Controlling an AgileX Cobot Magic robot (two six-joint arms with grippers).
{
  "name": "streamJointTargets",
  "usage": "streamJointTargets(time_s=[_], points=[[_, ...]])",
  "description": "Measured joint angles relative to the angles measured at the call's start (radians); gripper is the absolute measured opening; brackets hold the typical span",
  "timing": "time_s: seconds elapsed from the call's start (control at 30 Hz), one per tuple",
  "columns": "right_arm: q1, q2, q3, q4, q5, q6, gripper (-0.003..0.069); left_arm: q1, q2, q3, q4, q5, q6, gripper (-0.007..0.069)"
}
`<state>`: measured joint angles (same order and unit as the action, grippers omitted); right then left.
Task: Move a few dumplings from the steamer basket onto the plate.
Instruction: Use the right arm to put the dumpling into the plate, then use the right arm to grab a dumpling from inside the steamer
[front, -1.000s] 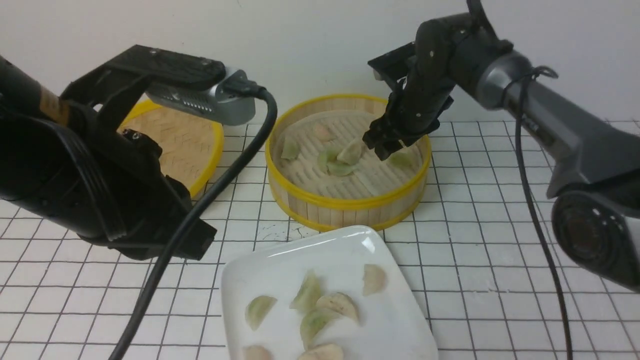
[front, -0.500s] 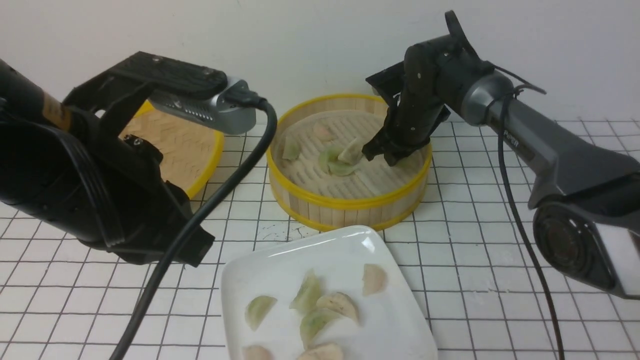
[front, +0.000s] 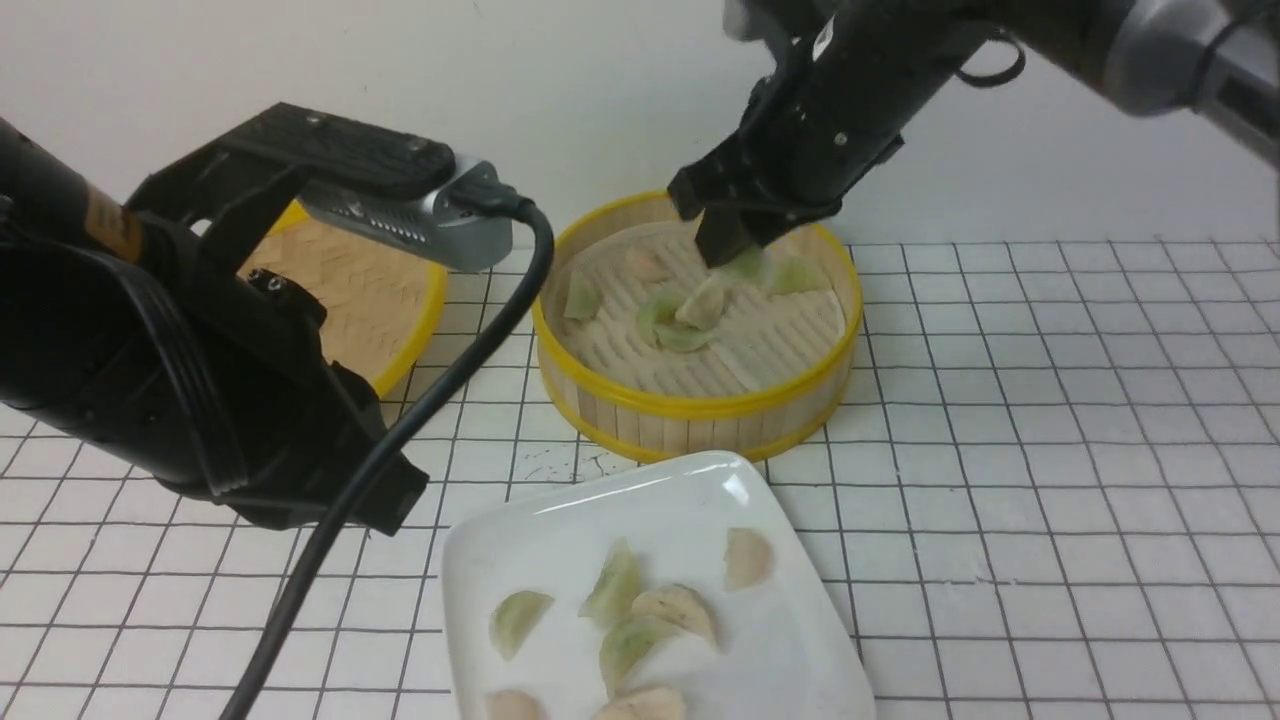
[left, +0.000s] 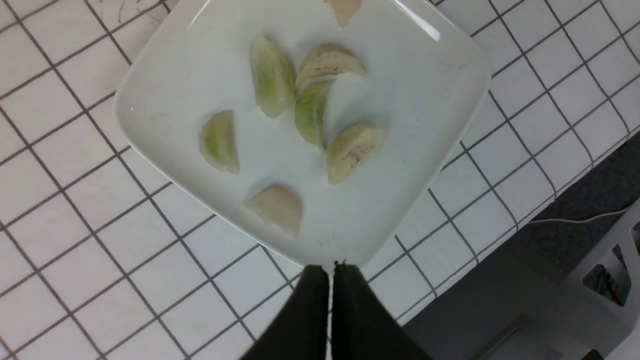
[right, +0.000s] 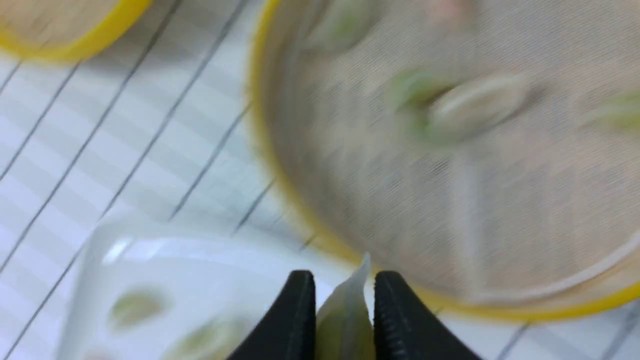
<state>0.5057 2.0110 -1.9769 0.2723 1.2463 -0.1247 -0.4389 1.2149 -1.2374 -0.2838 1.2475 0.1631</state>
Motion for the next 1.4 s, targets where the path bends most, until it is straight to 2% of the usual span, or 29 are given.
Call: streamJointTargets(time_s=[0.1,0.27,0.37,0.4,0.43,0.47,0.57,0.63,0.7,0.77,0.87,1.07,1.4], points=[[0.117,-0.047,0.204,0.017,0.003,-0.033,0.0129,0.0,0.0,0.0,0.0,0.0,0.015,-0.0006],[0.167,0.005,0.284,-0.031,-0.043,-0.038,0.0132,0.0,0.0,0.0,0.0,0.0,0.035,-0.0006],[0.167,0.037,0.288,-0.049,-0.077,-0.031,0.0176,0.0,0.0,0.0,0.0,0.0,0.04,-0.0006],[0.167,0.046,0.289,-0.055,-0.084,-0.029,0.0223,0.0,0.0,0.0,0.0,0.0,0.042,-0.0006],[0.167,0.047,0.289,-0.057,-0.084,-0.028,0.0231,0.0,0.0,0.0,0.0,0.0,0.042,-0.0006],[0.167,0.056,0.289,-0.07,-0.09,-0.024,0.03,0.0,0.0,0.002,0.0,0.0,0.043,-0.0006],[0.167,0.06,0.287,-0.103,-0.104,-0.017,0.0413,0.0,0.0,0.016,0.0,0.0,0.046,-0.0006],[0.164,0.061,0.262,-0.172,-0.106,-0.019,0.047,0.0,0.0,0.033,0.0,0.0,0.049,-0.0006],[0.149,0.062,0.221,-0.225,-0.127,-0.017,0.0489,0.0,0.0,0.043,0.0,0.001,0.049,-0.0006],[0.134,0.063,0.191,-0.259,-0.156,-0.017,0.0493,0.0,0.0,0.046,0.0,0.001,0.049,-0.0006],[0.046,0.094,0.047,-0.321,-0.26,-0.036,0.0489,0.0,0.0,0.049,0.0,0.001,0.049,-0.0006],[-0.067,0.242,-0.166,-0.333,-0.328,-0.094,0.0465,0.0,0.0,0.049,-0.001,0.001,0.033,-0.0006],[-0.108,0.492,-0.307,-0.365,-0.379,-0.155,0.0463,0.0,0.0,0.049,-0.001,0.001,0.005,-0.0006]])
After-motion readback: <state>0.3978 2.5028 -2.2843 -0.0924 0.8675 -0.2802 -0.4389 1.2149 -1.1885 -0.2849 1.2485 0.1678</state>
